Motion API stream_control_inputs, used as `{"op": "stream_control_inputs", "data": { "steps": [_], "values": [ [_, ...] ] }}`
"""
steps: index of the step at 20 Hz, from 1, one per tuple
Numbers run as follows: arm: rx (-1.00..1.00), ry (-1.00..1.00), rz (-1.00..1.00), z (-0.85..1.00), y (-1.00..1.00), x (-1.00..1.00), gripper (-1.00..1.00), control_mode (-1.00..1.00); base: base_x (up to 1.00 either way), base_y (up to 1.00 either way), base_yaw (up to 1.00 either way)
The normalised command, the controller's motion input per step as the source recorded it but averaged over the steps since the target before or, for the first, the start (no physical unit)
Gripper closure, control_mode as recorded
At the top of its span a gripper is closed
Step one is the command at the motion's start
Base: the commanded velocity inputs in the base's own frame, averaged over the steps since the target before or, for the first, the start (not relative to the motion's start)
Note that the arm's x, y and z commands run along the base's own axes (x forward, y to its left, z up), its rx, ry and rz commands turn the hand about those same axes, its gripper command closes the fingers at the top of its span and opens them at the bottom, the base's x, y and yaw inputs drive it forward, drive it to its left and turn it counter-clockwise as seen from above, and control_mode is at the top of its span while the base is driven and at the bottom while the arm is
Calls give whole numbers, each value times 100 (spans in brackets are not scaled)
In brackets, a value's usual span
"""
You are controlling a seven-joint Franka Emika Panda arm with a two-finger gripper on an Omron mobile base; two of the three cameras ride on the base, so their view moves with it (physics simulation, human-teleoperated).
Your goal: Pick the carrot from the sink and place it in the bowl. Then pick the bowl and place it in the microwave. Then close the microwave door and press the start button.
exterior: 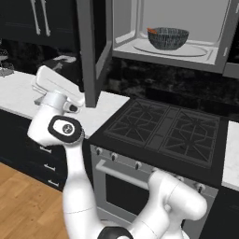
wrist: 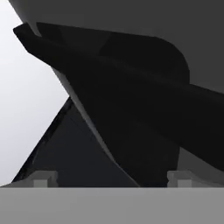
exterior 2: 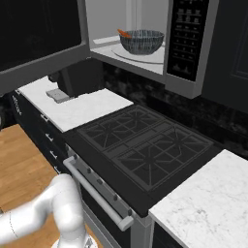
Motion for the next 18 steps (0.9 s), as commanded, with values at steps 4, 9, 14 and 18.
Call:
{"op": "stream_control_inputs", "data": {
  "steps": [4, 9, 14, 18],
  "values": [
    [24, -17, -12, 40, -87, 0, -100, -100, 0, 0, 0],
    [27, -22, -14, 34, -89, -7, -100, -100, 0, 0, 0],
    [28, -25, -14, 38, -95, -8, -100, -100, 0, 0, 0],
    [27, -11, -9, 31, -99, 0, -100, -100, 0, 0, 0]
  ]
}}
